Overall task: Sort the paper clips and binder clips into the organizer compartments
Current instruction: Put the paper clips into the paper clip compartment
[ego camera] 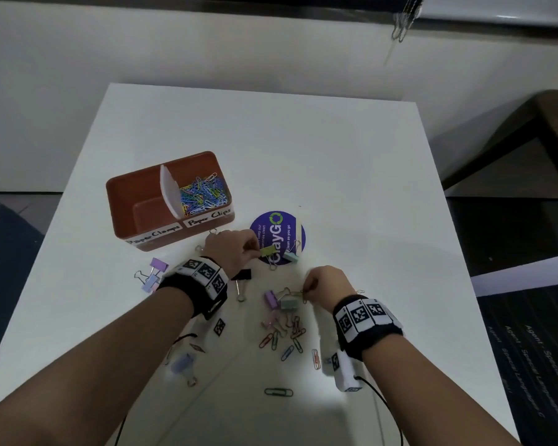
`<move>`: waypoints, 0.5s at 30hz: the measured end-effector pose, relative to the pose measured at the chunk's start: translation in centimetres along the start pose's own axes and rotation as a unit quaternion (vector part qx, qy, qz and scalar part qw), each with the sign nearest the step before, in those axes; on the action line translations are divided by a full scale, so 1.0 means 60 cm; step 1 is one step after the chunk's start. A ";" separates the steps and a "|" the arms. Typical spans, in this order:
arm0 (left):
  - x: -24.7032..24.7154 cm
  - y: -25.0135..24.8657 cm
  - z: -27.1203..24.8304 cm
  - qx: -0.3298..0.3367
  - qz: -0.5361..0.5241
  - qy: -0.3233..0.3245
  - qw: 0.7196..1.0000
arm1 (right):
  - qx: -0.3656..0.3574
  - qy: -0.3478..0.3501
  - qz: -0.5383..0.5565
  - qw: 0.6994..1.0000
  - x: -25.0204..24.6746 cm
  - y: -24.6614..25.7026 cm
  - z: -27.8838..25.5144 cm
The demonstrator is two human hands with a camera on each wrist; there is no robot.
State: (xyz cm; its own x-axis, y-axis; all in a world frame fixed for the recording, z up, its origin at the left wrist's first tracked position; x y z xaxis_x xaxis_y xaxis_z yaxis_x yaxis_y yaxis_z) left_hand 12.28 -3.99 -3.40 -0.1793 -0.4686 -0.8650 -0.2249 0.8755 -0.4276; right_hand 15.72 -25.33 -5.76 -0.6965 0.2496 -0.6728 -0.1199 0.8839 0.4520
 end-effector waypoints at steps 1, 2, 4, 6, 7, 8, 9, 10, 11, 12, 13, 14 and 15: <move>-0.002 0.005 -0.005 -0.003 -0.005 0.001 1.000 | -0.002 -0.002 0.007 1.000 0.000 0.000 0.000; -0.002 0.008 -0.009 -0.006 -0.009 0.002 1.000 | -0.004 -0.004 0.014 1.000 -0.002 0.001 -0.001; 0.003 0.013 -0.019 -0.009 -0.012 0.004 1.000 | -0.003 -0.005 0.037 0.999 -0.004 0.000 -0.003; 0.013 0.015 -0.028 -0.004 -0.006 0.004 1.000 | -0.005 -0.005 0.055 0.998 -0.005 -0.002 -0.005; 0.018 0.014 -0.031 0.002 -0.001 0.005 1.000 | -0.006 -0.006 0.059 0.998 -0.005 -0.002 -0.006; 0.023 0.012 -0.035 0.009 0.007 0.008 1.000 | -0.007 -0.007 0.060 0.998 -0.004 -0.003 -0.006; 0.028 0.009 -0.039 0.014 0.013 0.012 1.000 | -0.007 -0.009 0.063 0.998 -0.003 -0.004 -0.005; 0.032 0.006 -0.044 0.017 0.016 0.015 1.000 | -0.006 -0.009 0.066 0.998 -0.003 -0.005 -0.006; 0.036 0.003 -0.048 0.017 0.015 0.017 1.000 | -0.005 -0.009 0.069 0.998 -0.002 -0.005 -0.006; 0.040 0.001 -0.053 0.017 0.015 0.019 1.000 | -0.005 -0.008 0.072 0.997 -0.001 -0.005 -0.006; 0.044 0.001 -0.058 0.015 0.014 0.024 1.000 | -0.005 -0.007 0.075 0.997 0.000 -0.005 -0.007; 0.047 0.001 -0.063 0.013 0.013 0.030 0.999 | -0.007 -0.010 0.074 0.997 0.000 -0.004 -0.008; 0.049 0.002 -0.068 0.012 0.011 0.034 0.999 | -0.009 -0.013 0.074 0.997 0.001 -0.003 -0.009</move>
State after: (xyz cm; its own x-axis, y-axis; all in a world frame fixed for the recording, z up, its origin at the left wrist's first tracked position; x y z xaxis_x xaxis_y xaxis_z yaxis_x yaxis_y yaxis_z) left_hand 7.84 -5.73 -4.94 -0.2493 -0.4563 -0.8542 -0.1967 0.8875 -0.4167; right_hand 15.32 -25.72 -5.54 -0.6886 0.3873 -0.6131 -0.0304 0.8293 0.5580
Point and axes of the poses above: each hand's wrist, its own z-axis towards the middle knuckle, its own x-axis out of the palm, y = z × x, the point moved 3 cm from there along z, towards the middle knuckle, and after that the axes turned 1 degree about x, right-handed, at the moved point
